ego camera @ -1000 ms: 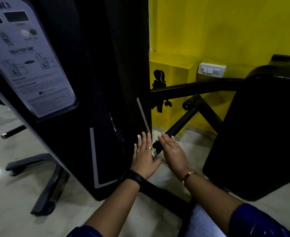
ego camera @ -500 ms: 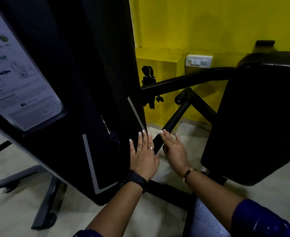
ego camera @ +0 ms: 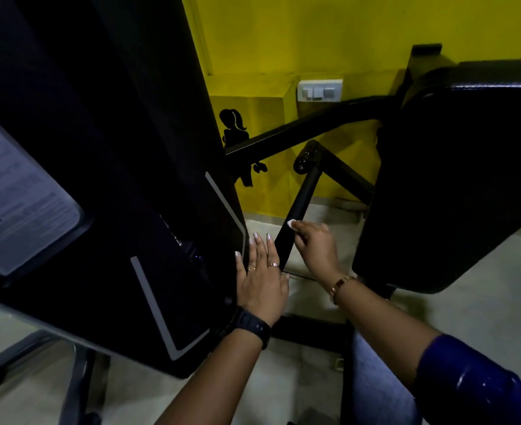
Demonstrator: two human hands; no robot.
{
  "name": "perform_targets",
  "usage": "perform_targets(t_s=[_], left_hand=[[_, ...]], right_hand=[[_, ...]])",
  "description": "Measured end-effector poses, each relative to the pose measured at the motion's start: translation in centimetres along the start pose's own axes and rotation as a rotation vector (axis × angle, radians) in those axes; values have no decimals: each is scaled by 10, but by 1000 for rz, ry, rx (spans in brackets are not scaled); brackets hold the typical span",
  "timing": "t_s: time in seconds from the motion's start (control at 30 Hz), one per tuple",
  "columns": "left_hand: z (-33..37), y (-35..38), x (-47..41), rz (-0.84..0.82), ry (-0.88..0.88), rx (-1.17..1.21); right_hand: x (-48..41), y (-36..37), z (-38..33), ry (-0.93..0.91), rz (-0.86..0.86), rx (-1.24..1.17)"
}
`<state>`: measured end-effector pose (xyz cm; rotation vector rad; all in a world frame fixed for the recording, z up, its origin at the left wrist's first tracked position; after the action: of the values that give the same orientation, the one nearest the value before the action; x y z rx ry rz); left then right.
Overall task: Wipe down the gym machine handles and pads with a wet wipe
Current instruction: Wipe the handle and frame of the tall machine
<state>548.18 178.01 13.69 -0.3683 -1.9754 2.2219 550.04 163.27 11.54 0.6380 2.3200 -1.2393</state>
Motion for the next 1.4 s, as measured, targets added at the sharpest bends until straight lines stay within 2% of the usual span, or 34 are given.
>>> perform_targets(t_s=[0.17, 0.27, 0.37, 0.43, 0.5, 0.6, 0.67, 0.83, 0.97, 1.03, 1.27, 1.4], left_hand=[[-3, -7, -1, -81, 3, 13], [-4, -9, 0, -108, 8, 24], [-4, -9, 0, -136, 10, 26], [-5, -9, 0, -144, 7, 32], [-6, -10, -1, -162, 1, 54], [-6, -13, 1, -199, -10, 103], [-5, -15, 2, -200, -13, 102], [-4, -16, 2, -183, -5, 66], [-3, -17, 3, -196, 0, 77], [-3, -16, 3, -173, -3, 67], [-1, -13, 4, -111, -2, 9], [3, -12, 4, -46, -19, -32]], right_hand=[[40, 0, -30, 20, 123, -147], [42, -1, -28, 17, 133, -157], [25, 4, -17, 278, 146, -247], [19, 7, -17, 375, 139, -315], [22, 3, -31, 346, 134, -350], [44, -7, -58, 164, 95, -308], [52, -8, -62, 108, 82, -256], [32, -2, -46, 387, 163, -323], [38, -5, -63, 217, 80, -309], [45, -4, -60, 191, 91, -294], [12, 6, -22, 386, 229, -337], [-3, 7, -12, 366, 200, -320]])
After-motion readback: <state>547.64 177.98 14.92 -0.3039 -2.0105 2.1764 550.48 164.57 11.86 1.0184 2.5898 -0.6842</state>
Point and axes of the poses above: each hand's wrist, its own x-axis away from the middle knuckle, its own y-axis out of the palm, z = x × y, the point moved 2 cm from there along -x, towards the middle knuckle, and after that the axes turned 14 degrees about -y, right-handed, at the moved point
